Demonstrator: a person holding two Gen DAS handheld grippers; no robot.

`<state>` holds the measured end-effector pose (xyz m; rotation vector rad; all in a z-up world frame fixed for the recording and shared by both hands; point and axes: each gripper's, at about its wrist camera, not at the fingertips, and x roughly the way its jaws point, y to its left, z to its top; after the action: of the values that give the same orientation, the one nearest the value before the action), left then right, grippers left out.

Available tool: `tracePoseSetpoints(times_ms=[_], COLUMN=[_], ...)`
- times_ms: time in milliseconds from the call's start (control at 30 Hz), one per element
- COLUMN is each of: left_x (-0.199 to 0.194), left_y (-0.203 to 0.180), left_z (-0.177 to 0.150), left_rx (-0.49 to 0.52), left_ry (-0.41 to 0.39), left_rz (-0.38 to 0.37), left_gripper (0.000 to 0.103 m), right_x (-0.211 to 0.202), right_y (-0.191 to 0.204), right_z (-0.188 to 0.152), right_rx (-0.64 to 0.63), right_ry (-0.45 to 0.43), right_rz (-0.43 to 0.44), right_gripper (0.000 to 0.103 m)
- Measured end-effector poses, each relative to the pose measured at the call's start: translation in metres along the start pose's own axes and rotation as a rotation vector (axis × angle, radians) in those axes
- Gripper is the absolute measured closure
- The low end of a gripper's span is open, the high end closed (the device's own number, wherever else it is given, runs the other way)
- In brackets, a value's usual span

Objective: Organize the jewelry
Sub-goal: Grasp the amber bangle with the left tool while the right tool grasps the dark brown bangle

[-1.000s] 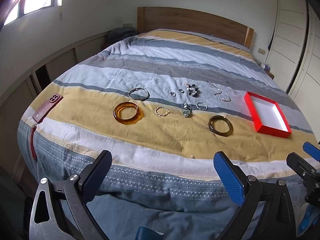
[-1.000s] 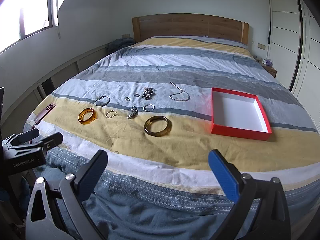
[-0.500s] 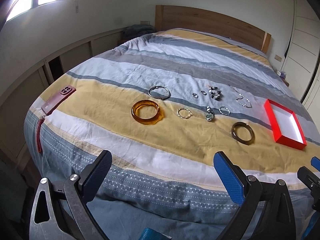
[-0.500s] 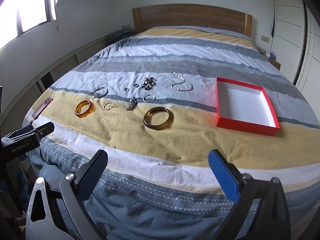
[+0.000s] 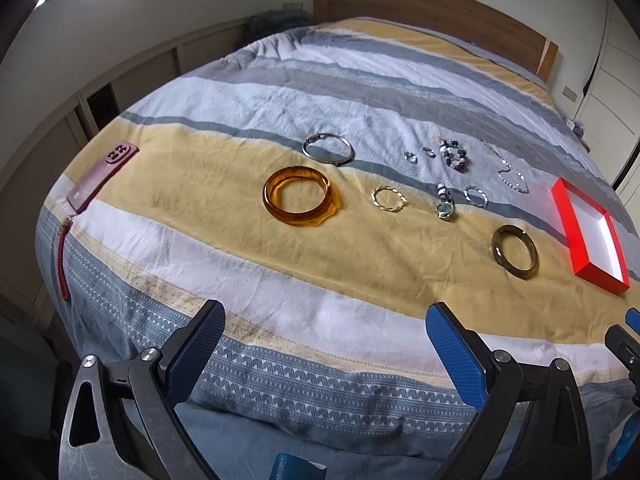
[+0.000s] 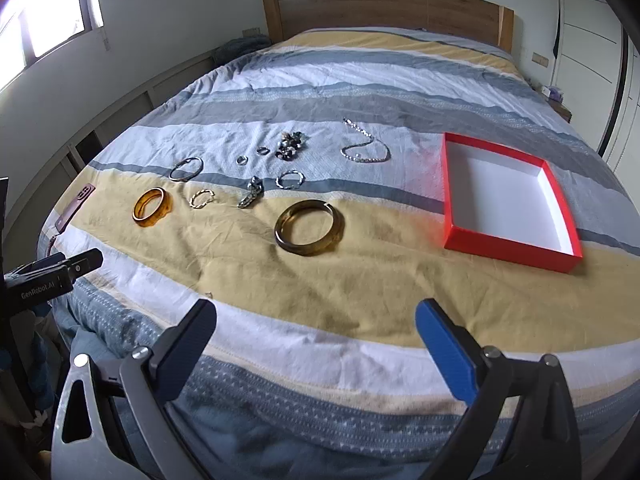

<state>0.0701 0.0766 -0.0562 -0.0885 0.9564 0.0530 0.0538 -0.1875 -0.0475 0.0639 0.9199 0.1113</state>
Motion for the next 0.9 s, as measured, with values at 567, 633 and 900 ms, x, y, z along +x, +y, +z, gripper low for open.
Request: tracePoseSetpoints(times_ms=[567,633,900], left_x=[0.079,0.094,0.157], left_y=[0.016,0.013,0.012], left_z=[0.074,0.082,0.089], left_rx=[0.016,0.035,0.053], left_ry=[0.086,0.107,0.206], left_rz=[-0.074,-0.083,-0.058], left_gripper=[0.038,0.042,0.057], right_x=[0.09,0.1,0.149], right_y=[-0.017,-0.02,-0.028], right_z=[0.054,0.059,0.068], right_rx=[0.061,0.072,0.079], right_ry=[0.111,0.118,0.186], right_rz=[0.081,0.082,0.06], right_gripper=[0.046,0.047,0.057])
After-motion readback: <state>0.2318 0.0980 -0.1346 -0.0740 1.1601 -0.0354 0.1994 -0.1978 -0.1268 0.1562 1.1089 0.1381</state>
